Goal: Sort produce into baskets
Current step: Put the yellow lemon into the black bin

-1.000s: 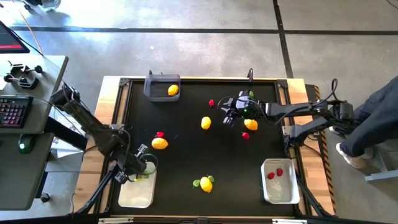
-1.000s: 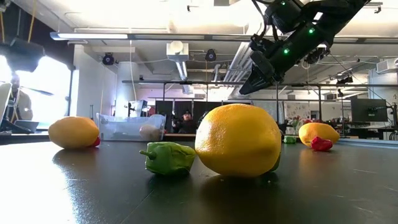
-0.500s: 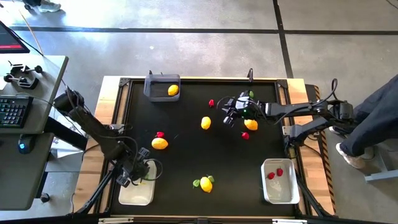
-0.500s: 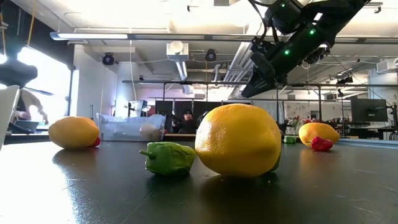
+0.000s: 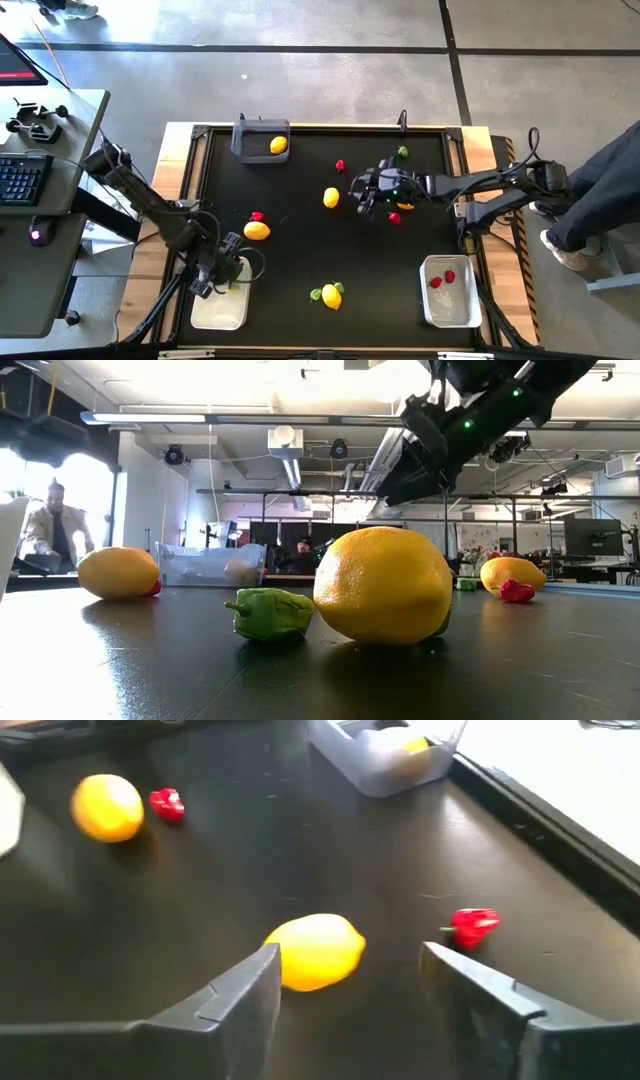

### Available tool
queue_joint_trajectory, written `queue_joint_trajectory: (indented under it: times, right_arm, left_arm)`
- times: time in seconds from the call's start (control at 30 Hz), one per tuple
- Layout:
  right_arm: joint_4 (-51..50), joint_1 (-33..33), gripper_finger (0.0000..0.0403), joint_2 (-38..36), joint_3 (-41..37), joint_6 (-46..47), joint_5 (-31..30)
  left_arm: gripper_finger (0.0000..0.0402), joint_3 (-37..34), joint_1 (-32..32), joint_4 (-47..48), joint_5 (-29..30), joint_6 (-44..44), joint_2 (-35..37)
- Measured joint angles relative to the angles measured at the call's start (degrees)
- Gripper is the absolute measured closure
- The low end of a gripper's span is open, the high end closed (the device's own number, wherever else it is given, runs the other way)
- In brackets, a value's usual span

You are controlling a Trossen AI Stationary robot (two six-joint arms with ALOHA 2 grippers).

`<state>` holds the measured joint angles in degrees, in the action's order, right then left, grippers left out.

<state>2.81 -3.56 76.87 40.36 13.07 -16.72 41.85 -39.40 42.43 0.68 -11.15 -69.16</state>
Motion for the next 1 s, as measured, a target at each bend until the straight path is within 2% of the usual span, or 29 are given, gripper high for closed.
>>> queue_joint_trajectory:
  times: [0.1, 0.2, 0.43, 0.57, 0.87, 1.0]
  right_arm:
    - [0.7, 2.9, 0.0149, 1.8, 0.0, 3.7, -3.4]
    - [3.3, 5.2, 0.0138, 5.0, 0.0, 7.5, -7.0]
    - [11.2, 9.3, 0.0126, 14.3, 0.0, 18.6, -11.1]
    - [15.6, 12.5, 0.0113, 20.4, 0.8, 21.4, -19.6]
    - [15.7, 16.0, 0.0087, 36.1, 14.8, 21.8, -34.4]
    - [7.3, 16.0, 0.0086, 42.2, 22.3, 28.6, -44.4]
  left_arm:
    - [0.0376, -2.7, 3.5, -5.5, -0.8, 3.6, 1.9]
    - [0.0398, -5.5, 7.4, -11.2, -4.3, 7.2, 3.9]
    - [0.0401, -10.2, 16.1, -23.9, -10.4, 14.3, 8.2]
    - [0.0401, -13.2, 19.9, -31.2, -13.6, 16.2, 9.9]
    - [0.0401, -22.9, 27.2, -53.9, -11.4, 17.2, 11.1]
    - [0.0401, -24.9, 29.7, -58.3, -7.5, 17.4, 11.1]
